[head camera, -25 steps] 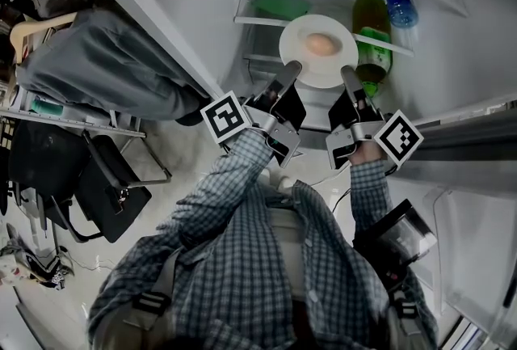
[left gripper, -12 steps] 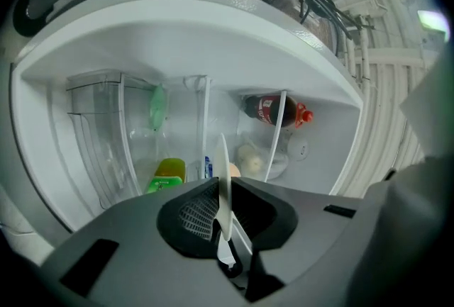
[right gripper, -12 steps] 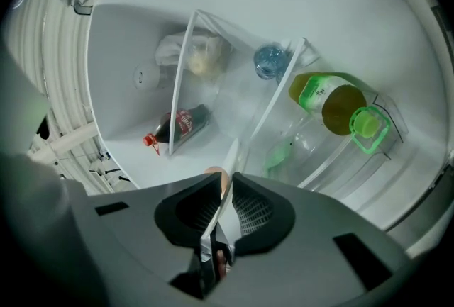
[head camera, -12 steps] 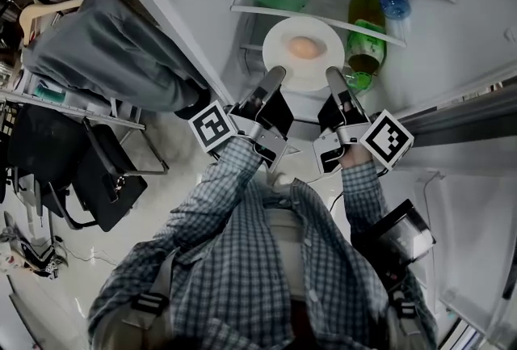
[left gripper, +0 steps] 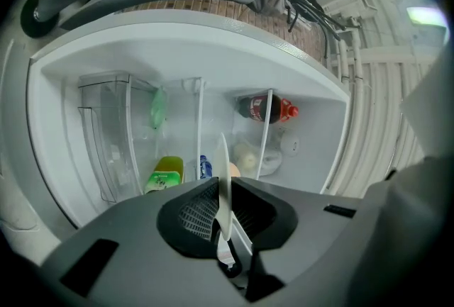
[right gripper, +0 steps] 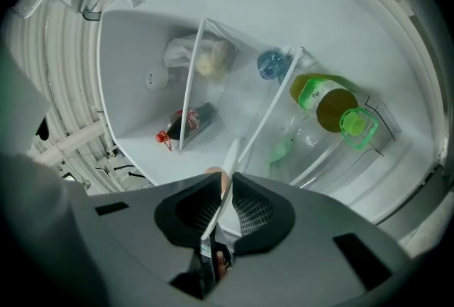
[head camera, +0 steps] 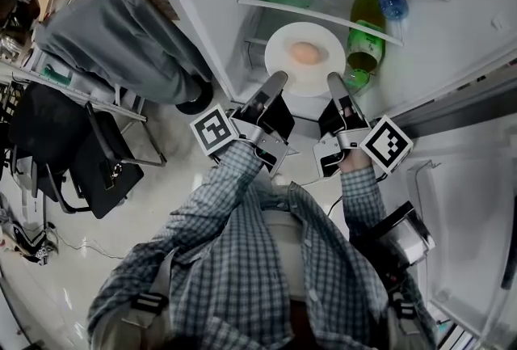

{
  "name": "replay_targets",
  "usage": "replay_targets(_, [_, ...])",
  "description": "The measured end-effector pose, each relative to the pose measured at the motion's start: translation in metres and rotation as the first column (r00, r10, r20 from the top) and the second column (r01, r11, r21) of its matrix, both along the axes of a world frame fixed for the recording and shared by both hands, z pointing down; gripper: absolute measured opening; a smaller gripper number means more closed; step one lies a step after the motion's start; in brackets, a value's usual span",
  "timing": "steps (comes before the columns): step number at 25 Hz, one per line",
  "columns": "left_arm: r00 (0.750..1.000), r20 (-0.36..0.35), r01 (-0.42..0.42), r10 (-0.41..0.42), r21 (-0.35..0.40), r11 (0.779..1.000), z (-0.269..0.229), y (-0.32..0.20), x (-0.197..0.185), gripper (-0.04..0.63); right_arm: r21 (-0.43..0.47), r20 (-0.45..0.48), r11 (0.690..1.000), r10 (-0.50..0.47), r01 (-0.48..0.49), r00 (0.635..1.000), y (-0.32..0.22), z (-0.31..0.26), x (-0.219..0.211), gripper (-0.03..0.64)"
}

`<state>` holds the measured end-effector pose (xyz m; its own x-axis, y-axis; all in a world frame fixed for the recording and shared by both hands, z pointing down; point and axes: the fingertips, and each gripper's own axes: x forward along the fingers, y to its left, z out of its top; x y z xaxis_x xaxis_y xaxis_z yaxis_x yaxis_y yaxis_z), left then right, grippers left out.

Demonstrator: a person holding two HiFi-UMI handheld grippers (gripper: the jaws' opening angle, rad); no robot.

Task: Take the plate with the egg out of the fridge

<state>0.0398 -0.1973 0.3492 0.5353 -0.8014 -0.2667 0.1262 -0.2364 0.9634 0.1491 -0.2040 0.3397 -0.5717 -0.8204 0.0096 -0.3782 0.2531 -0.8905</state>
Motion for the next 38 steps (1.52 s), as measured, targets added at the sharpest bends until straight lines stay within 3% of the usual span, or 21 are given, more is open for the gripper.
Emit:
replay_targets(10, [0.999, 0.034, -0.019, 0.018, 0.015, 1.0, -0.005, 0.02, 0.001, 0.057, -0.002, -0.005, 0.999, 0.042, -0.042, 0.999, 0.022, 0.0, 0.004, 0.054])
replay_targets(38, [0.997, -0.021, -0.079, 0.079, -0.027, 0.996, 0.005, 0.089, -0.065, 0.057, -0.04, -0.009, 0.994, 0.102, -0.103, 0.995, 0.098, 0.008, -0.063, 0.054])
